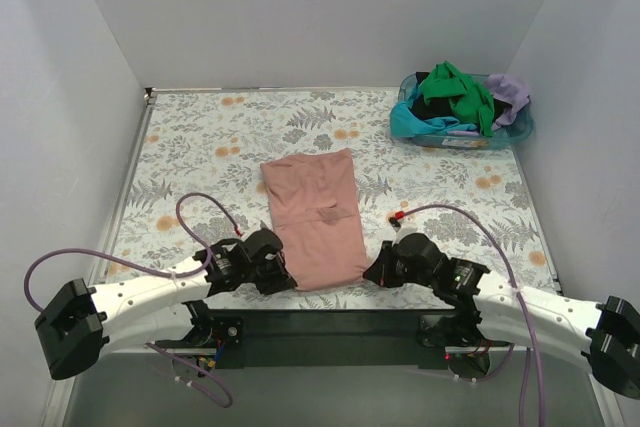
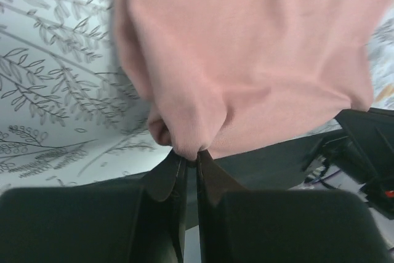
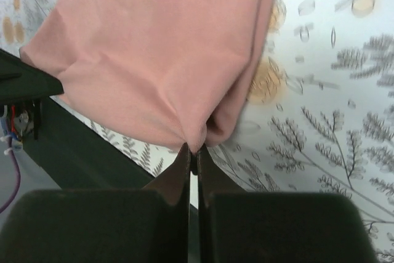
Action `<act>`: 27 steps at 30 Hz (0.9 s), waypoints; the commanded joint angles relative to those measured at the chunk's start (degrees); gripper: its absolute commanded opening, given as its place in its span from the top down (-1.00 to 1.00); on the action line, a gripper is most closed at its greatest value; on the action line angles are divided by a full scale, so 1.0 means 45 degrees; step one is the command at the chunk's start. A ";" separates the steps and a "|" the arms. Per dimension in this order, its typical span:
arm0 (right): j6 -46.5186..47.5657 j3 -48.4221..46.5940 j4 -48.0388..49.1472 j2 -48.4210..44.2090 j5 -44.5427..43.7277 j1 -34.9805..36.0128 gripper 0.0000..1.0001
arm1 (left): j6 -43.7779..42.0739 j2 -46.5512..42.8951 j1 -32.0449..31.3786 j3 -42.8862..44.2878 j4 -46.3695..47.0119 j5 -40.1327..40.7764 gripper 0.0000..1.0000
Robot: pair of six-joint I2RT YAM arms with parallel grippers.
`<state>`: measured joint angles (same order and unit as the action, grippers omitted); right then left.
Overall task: Fold and stack the t-shirts
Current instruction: Fold the tshirt
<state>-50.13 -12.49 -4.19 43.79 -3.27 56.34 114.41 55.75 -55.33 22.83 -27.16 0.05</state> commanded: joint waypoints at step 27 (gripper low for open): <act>0.6315 -1.1695 0.0813 0.9309 -0.0153 -0.5291 0.97 | -0.4154 0.6105 0.6317 1.0023 -0.0664 0.3505 1.00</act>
<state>-24.97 -60.97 -2.74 83.22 -5.50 34.22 99.59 80.60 -30.04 64.66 -30.61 15.14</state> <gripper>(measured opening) 0.031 0.043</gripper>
